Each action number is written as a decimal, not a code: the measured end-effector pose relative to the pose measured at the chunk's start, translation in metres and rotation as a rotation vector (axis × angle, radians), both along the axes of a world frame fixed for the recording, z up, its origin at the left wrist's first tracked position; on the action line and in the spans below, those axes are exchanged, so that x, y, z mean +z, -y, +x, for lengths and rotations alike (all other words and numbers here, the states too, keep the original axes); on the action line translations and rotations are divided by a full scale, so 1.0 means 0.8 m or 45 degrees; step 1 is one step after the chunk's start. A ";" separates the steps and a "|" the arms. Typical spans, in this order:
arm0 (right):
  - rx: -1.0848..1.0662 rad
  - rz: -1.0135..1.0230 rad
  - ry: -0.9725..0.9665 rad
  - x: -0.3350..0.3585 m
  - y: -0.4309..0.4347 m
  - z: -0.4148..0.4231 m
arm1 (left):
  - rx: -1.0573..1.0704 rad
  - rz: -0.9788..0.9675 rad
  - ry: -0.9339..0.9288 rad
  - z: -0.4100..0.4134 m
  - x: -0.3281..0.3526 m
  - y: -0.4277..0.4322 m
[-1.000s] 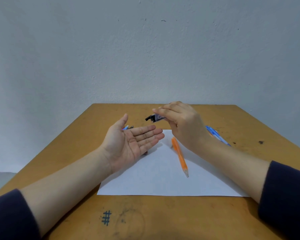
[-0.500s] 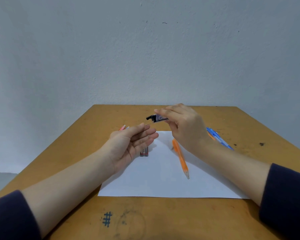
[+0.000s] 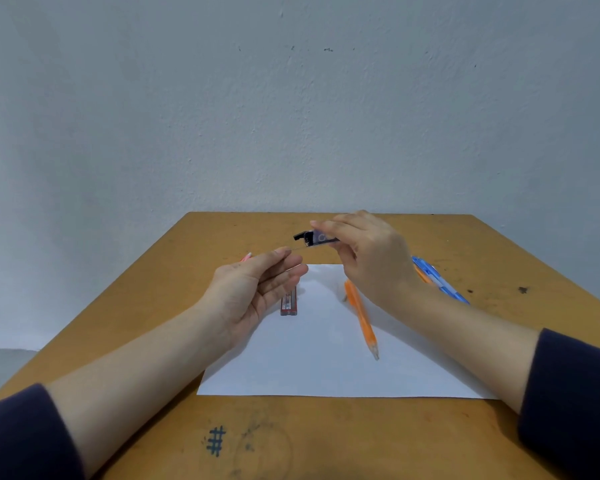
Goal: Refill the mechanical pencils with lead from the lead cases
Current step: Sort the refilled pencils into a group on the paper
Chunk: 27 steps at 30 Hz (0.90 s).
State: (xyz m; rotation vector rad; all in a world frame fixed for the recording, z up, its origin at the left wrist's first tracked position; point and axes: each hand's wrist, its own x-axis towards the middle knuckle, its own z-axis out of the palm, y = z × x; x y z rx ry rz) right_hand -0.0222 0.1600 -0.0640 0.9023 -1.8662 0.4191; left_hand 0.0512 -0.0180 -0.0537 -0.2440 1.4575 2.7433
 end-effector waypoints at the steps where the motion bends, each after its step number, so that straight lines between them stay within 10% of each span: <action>1: -0.003 -0.013 0.031 0.000 0.000 0.000 | 0.008 -0.006 -0.007 0.000 0.000 0.000; 27: 0.078 -0.493 0.853 0.004 0.004 0.011 | 0.487 -0.648 -0.634 0.007 0.009 0.004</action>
